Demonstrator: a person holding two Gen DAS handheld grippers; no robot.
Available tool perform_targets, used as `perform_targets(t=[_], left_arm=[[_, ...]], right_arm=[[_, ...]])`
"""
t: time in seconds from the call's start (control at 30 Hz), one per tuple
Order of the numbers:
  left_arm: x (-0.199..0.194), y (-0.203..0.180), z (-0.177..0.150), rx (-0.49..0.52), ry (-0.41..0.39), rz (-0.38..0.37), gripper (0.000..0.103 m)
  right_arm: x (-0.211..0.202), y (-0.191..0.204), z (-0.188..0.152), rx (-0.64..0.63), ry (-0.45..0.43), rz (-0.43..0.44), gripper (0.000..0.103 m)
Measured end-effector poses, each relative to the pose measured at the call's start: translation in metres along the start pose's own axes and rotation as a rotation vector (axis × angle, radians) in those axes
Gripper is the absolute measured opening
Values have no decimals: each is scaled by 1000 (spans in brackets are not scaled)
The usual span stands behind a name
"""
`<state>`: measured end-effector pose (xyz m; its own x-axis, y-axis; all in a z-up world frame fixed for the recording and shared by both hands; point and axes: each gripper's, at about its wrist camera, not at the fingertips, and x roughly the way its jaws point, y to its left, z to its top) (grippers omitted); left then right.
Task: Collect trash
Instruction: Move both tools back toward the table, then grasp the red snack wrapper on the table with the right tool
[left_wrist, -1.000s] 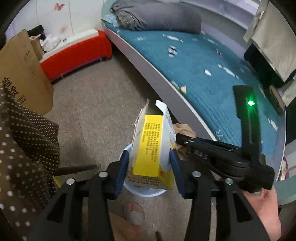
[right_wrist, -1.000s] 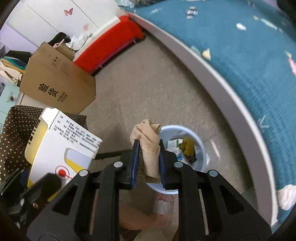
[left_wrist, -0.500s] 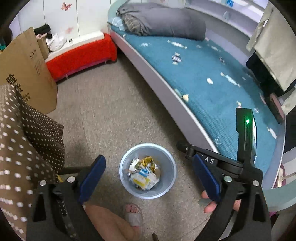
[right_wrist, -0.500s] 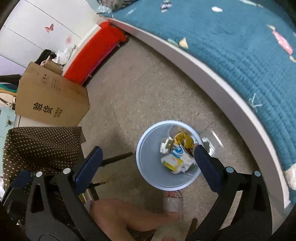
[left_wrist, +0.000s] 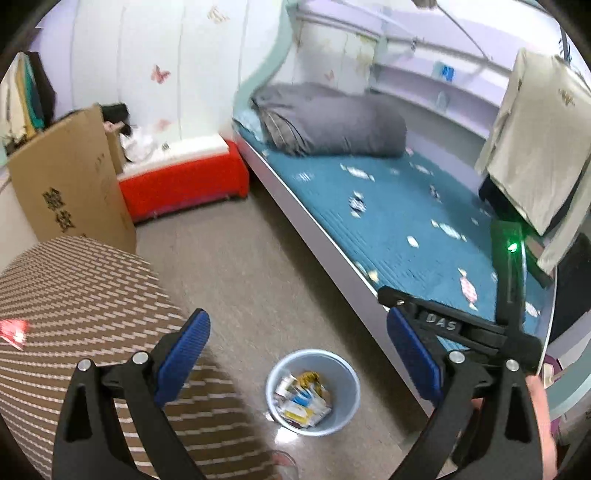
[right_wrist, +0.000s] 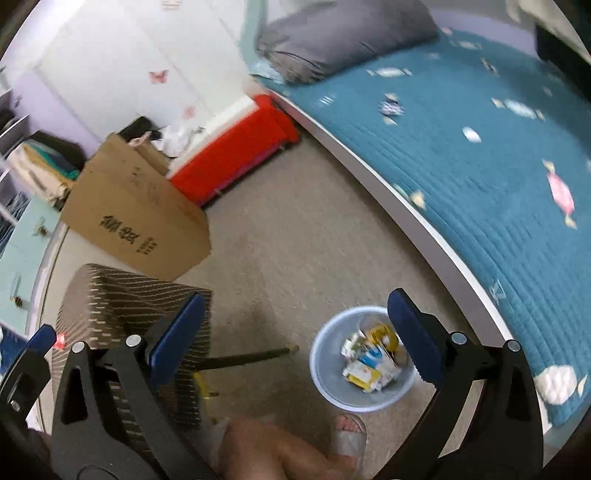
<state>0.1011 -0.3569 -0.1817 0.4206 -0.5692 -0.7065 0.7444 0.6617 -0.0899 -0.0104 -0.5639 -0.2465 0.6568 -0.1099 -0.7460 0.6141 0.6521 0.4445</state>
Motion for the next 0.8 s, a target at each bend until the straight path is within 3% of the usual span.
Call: perform_targets(t=[0.13, 0.3, 0.57, 0.8], left_arm=[[-34, 38, 0, -27, -67, 57, 95], [-76, 105, -11, -84, -134, 188, 95], [-125, 210, -43, -213, -149, 381, 95], [-147, 273, -75, -320, -126, 459, 95]], right_arm=[[-11, 64, 4, -129, -15, 66, 97], [-8, 162, -9, -356, 3, 161, 97], [24, 304, -55, -657, 65, 279, 97], [67, 403, -109, -887, 139, 329, 97]])
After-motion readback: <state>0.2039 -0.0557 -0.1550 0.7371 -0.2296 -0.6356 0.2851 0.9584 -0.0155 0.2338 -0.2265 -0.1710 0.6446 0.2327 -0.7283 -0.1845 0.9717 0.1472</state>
